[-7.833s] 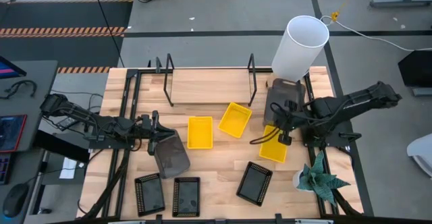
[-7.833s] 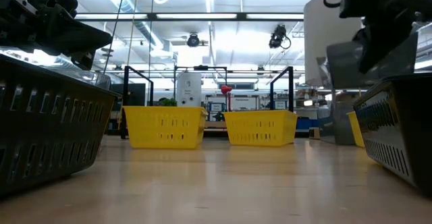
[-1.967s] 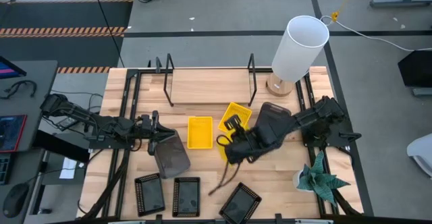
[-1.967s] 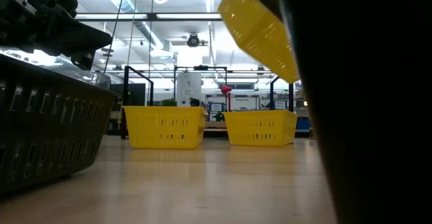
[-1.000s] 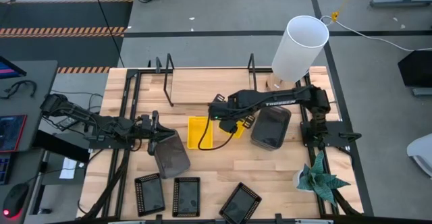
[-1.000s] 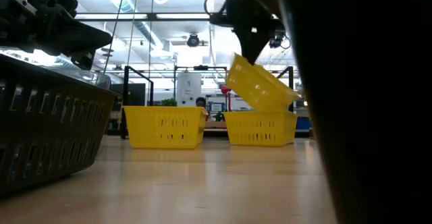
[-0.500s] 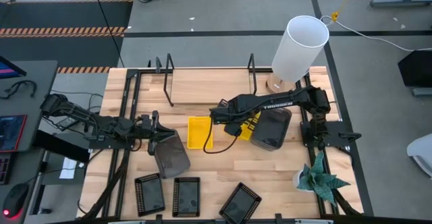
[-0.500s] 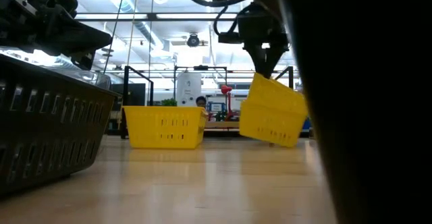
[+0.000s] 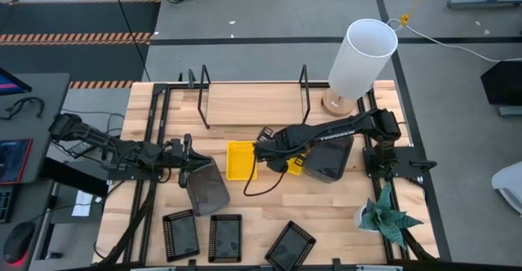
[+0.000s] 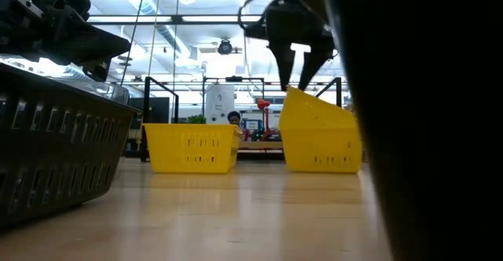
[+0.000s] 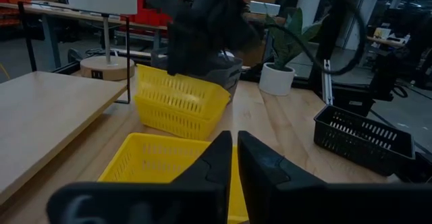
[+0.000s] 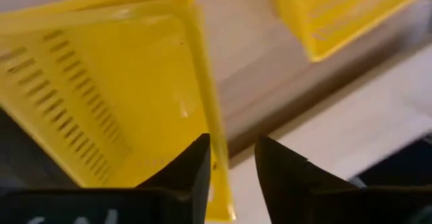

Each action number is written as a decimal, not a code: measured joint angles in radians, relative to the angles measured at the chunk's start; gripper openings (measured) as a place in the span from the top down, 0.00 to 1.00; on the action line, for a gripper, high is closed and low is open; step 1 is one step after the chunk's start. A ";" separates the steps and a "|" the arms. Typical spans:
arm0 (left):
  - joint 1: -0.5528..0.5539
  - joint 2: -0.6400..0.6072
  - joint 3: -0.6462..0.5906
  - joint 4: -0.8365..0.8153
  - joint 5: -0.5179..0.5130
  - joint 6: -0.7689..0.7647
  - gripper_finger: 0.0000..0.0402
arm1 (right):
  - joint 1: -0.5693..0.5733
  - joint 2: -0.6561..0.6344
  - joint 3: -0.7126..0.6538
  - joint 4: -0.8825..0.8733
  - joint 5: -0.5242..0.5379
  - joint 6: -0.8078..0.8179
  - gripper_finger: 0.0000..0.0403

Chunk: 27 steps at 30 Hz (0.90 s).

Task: Stack baskets on shelf by color
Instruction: Stack the bottom right yellow bin on the top right yellow bin

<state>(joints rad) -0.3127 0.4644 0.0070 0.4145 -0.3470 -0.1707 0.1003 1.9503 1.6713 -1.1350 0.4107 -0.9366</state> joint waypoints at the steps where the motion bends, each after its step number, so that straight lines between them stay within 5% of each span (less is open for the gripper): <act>1: 0.000 0.000 0.000 0.000 0.000 0.000 0.91 | 0.003 0.000 0.010 0.001 -0.002 0.000 0.68; 20: 0.000 0.000 0.000 0.000 0.000 0.000 0.91 | -0.028 -0.002 -0.023 0.008 -0.098 0.042 0.69; 27: 0.000 0.000 0.000 0.000 0.000 0.000 0.90 | -0.053 -0.002 -0.086 0.094 -0.105 -0.035 0.88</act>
<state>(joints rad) -0.3130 0.4644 0.0068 0.4145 -0.3470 -0.1707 0.0471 1.9488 1.5850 -1.0406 0.3061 -0.9712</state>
